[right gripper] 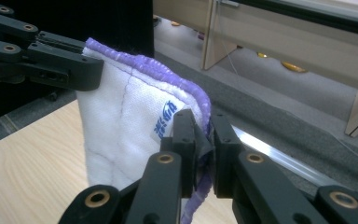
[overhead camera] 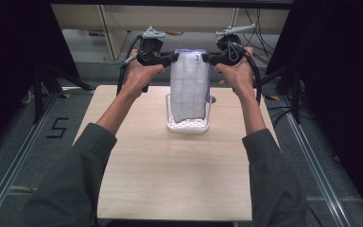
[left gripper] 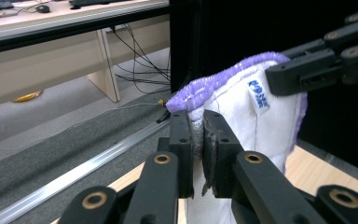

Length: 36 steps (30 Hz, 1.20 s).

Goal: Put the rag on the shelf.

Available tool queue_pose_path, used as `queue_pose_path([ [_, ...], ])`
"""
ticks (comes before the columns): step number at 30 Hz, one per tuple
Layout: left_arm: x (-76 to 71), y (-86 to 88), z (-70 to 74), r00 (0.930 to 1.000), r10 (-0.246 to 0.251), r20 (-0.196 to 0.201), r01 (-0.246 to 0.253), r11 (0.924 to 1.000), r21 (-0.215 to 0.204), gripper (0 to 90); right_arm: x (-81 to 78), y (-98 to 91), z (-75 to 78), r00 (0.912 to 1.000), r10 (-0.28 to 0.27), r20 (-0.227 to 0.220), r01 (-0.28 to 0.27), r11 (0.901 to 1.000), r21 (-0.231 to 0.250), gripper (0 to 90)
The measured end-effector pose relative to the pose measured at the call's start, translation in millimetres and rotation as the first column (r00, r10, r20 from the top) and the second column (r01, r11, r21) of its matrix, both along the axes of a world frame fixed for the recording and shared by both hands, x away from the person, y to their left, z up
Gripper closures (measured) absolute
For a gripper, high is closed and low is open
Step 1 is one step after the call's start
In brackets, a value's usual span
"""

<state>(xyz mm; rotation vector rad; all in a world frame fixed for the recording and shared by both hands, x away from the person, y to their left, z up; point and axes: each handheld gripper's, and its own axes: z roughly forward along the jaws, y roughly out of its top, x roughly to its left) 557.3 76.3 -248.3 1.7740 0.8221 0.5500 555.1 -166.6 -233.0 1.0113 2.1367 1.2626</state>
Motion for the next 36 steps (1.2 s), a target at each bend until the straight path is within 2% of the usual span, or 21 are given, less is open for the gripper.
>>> queue_pose_path([
  [2, 6.0, -0.2, -4.1, 1.0000, 0.002, 0.001, -0.002, 0.9998, -0.021, 82.2, 6.8, 2.0, -5.2, 1.0000, -0.004, -0.005, 0.004, 1.0000, 0.008, 83.3],
  [4, 11.6, -0.6, -8.4, 0.9999, 0.013, 0.003, -0.013, 0.9998, -0.015, 82.0, 11.9, 3.7, -9.5, 0.9998, -0.021, 0.005, 0.021, 0.9998, -0.003, 83.3],
  [7, 20.2, 0.4, -15.1, 0.9996, 0.028, -0.005, -0.029, 0.9989, -0.037, 81.7, 22.1, 4.8, -17.7, 0.9990, -0.044, -0.005, 0.044, 0.9990, 0.011, 83.1],
  [9, 24.8, 0.0, -20.6, 0.9994, 0.033, -0.015, -0.033, 0.9978, -0.057, 81.2, 29.4, 4.6, -22.7, 0.9989, -0.047, 0.007, 0.046, 0.9989, 0.009, 82.8],
  [15, 34.9, -0.7, -35.8, 0.9982, 0.045, -0.039, -0.047, 0.9976, -0.051, 80.9, 42.6, 9.4, -38.5, 0.9954, -0.086, -0.043, 0.086, 0.9963, -0.004, 82.6],
  [17, 39.1, 0.5, -40.0, 0.9976, 0.050, -0.048, -0.053, 0.9971, -0.055, 80.6, 47.2, 10.1, -42.7, 0.9961, -0.078, -0.042, 0.078, 0.9969, -0.012, 82.6],
  [18, 40.3, 0.9, -41.6, 0.9970, 0.056, -0.054, -0.059, 0.9968, -0.053, 80.6, 49.5, 10.3, -45.0, 0.9965, -0.079, -0.027, 0.078, 0.9964, -0.033, 82.6],
  [19, 41.9, 1.3, -44.0, 0.9964, 0.059, -0.061, -0.063, 0.9964, -0.057, 80.7, 49.8, 12.3, -46.7, 0.9954, -0.085, -0.044, 0.084, 0.9962, -0.024, 82.7],
  [21, 44.4, 1.1, -48.2, 0.9953, 0.063, -0.074, -0.067, 0.9966, -0.048, 80.8, 52.9, 14.7, -51.6, 0.9942, -0.088, -0.062, 0.086, 0.9957, -0.034, 82.7],
  [23, 46.5, 0.4, -52.4, 0.9943, 0.063, -0.086, -0.068, 0.9960, -0.057, 80.8, 56.7, 15.8, -56.5, 0.9929, -0.089, -0.079, 0.085, 0.9949, -0.054, 82.7],
  [24, 47.6, -0.4, -54.2, 0.9938, 0.067, -0.089, -0.071, 0.9964, -0.046, 80.7, 56.3, 16.9, -57.8, 0.9881, -0.114, -0.103, 0.108, 0.9923, -0.061, 82.8],
  [25, 48.8, -0.8, -56.1, 0.9930, 0.069, -0.096, -0.074, 0.9963, -0.043, 80.7, 57.8, 17.0, -59.9, 0.9890, -0.111, -0.097, 0.104, 0.9917, -0.075, 82.7],
  [27, 52.3, -1.7, -59.8, 0.9914, 0.080, -0.103, -0.084, 0.9959, -0.034, 80.5, 58.1, 18.7, -62.9, 0.9860, -0.122, -0.114, 0.114, 0.9907, -0.074, 82.7],
  [29, 55.9, -2.8, -64.5, 0.9900, 0.081, -0.115, -0.088, 0.9945, -0.057, 80.8, 60.5, 19.4, -66.6, 0.9858, -0.127, -0.110, 0.119, 0.9896, -0.082, 82.7],
  [31, 57.7, -4.2, -66.8, 0.9895, 0.083, -0.118, -0.089, 0.9949, -0.046, 80.6, 62.4, 19.1, -68.9, 0.9850, -0.132, -0.112, 0.121, 0.9876, -0.100, 82.6],
  [33, 59.1, -4.2, -69.0, 0.9879, 0.091, -0.125, -0.098, 0.9942, -0.045, 79.9, 64.5, 18.8, -72.0, 0.9852, -0.133, -0.108, 0.123, 0.9876, -0.098, 82.6],
  [35, 60.2, -4.2, -72.1, 0.9860, 0.097, -0.136, -0.103, 0.9940, -0.037, 79.3, 65.3, 18.3, -74.8, 0.9805, -0.145, -0.132, 0.132, 0.9857, -0.105, 82.5],
  [36, 60.9, -3.3, -73.8, 0.9849, 0.096, -0.144, -0.100, 0.9947, -0.020, 79.1, 66.2, 17.8, -76.6, 0.9802, -0.146, -0.133, 0.131, 0.9847, -0.115, 82.4],
])
